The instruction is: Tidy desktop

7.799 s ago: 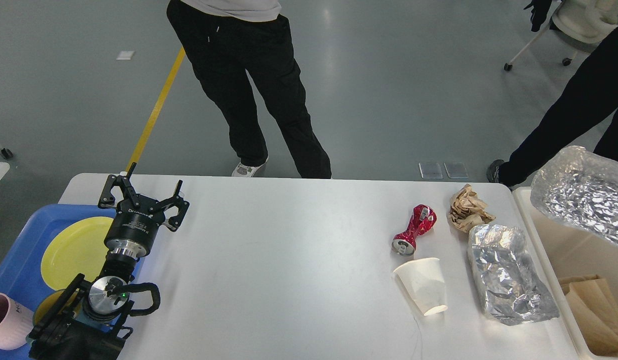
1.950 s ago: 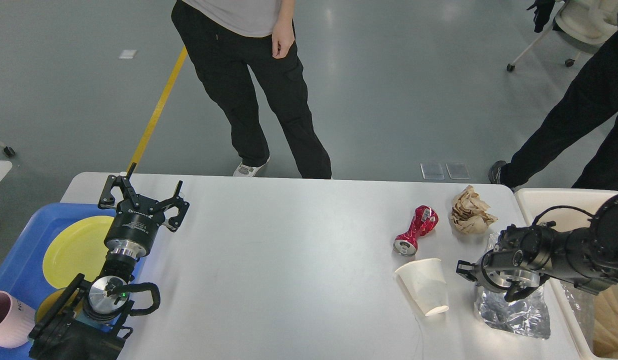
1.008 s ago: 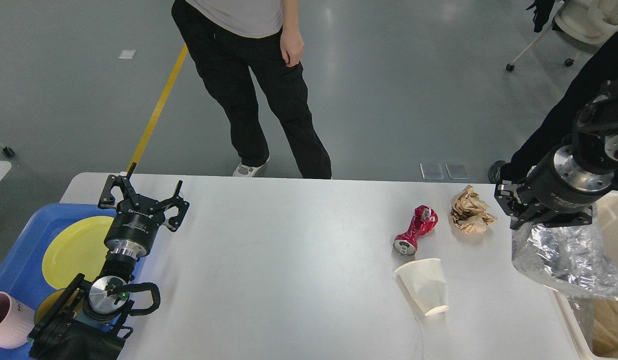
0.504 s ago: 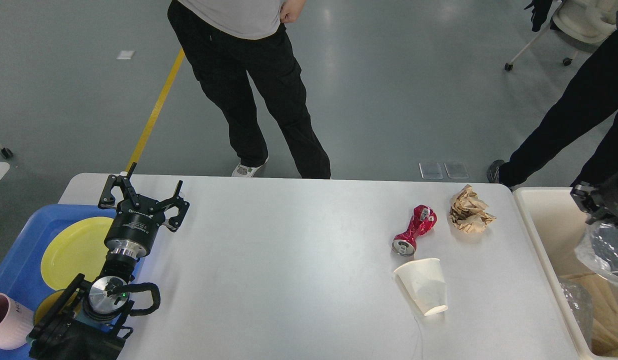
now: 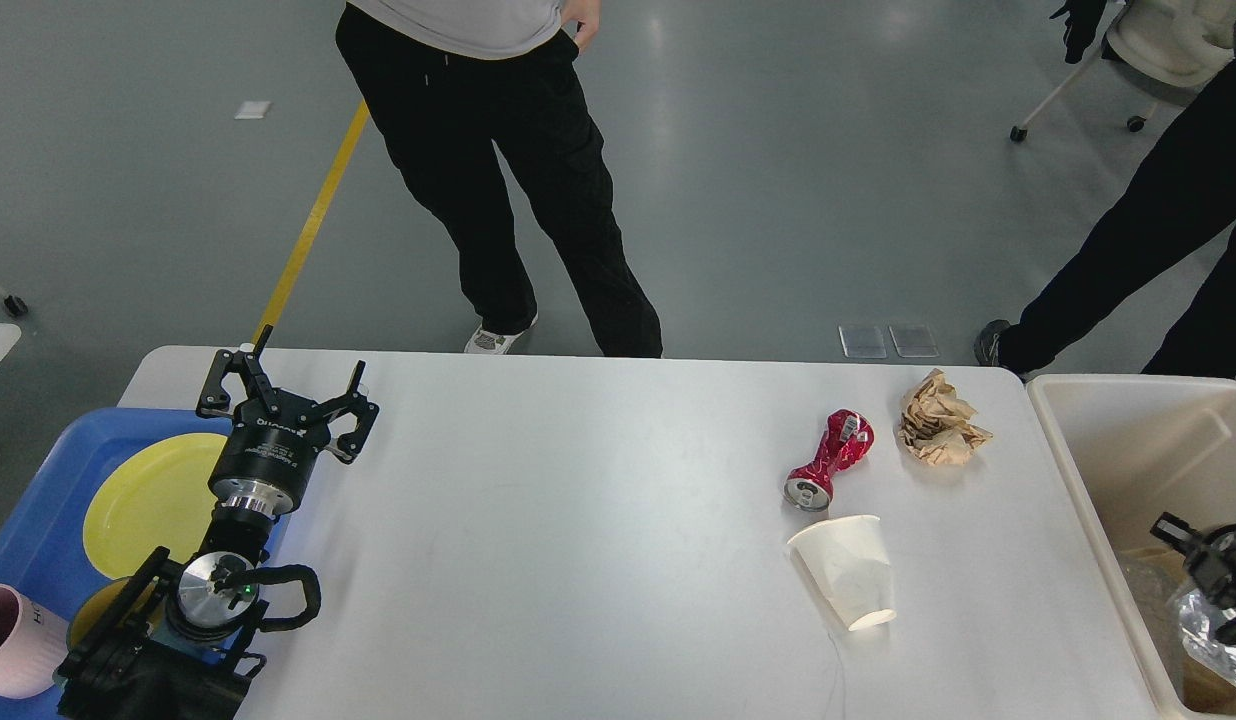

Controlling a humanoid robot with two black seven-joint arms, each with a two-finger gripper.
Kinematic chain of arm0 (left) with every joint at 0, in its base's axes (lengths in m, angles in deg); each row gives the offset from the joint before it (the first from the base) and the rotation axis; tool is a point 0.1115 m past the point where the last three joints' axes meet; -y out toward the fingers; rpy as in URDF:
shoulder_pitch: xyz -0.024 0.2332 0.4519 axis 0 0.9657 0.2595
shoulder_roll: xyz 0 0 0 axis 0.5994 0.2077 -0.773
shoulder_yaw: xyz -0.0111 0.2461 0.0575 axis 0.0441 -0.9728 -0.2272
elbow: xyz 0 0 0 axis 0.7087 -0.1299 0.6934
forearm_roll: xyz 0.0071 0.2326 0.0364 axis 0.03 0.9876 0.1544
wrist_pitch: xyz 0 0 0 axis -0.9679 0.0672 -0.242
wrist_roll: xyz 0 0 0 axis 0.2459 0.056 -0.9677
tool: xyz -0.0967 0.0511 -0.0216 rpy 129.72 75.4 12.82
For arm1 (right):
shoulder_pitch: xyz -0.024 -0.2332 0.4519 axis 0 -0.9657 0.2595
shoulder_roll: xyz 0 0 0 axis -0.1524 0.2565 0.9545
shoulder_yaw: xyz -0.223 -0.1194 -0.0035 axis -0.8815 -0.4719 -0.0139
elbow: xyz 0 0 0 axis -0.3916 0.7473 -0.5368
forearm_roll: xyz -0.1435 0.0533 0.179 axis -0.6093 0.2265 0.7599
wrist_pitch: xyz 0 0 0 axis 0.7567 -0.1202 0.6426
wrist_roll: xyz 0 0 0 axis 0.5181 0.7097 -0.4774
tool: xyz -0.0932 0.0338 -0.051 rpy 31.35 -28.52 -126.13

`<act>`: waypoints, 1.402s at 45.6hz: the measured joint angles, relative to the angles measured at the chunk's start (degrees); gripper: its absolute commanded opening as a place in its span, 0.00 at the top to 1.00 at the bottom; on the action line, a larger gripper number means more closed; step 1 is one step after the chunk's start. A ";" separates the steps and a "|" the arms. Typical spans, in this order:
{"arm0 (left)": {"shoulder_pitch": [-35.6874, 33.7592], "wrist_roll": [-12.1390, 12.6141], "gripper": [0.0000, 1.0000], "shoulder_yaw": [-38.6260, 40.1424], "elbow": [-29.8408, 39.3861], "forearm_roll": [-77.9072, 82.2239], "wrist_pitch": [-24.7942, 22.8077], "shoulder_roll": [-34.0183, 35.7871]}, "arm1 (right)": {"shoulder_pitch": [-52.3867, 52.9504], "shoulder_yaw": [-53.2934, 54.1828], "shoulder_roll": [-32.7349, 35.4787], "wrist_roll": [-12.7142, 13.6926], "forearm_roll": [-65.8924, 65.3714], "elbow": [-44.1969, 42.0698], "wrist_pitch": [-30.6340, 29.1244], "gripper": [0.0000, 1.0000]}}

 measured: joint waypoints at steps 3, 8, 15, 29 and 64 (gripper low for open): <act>0.00 0.00 0.03 0.00 0.00 0.00 -0.01 0.00 | -4.27 1.57 -2.31 0.06 0.00 -4.73 1.69 1.00; 0.00 0.00 0.03 0.00 0.00 0.00 -0.01 0.00 | -7.52 2.52 -4.42 0.18 0.17 -7.32 4.94 1.00; 0.00 0.00 0.03 0.00 0.00 0.01 -0.01 0.00 | -8.25 2.97 -4.84 0.23 0.32 -7.67 6.24 1.00; 0.00 0.00 0.03 0.00 0.00 0.01 0.00 0.00 | -8.08 2.74 -5.82 0.16 0.41 -8.14 7.88 0.00; 0.00 -0.02 0.03 0.00 0.00 0.01 0.04 0.00 | 14.67 6.13 2.16 0.26 -6.87 4.51 -4.75 0.00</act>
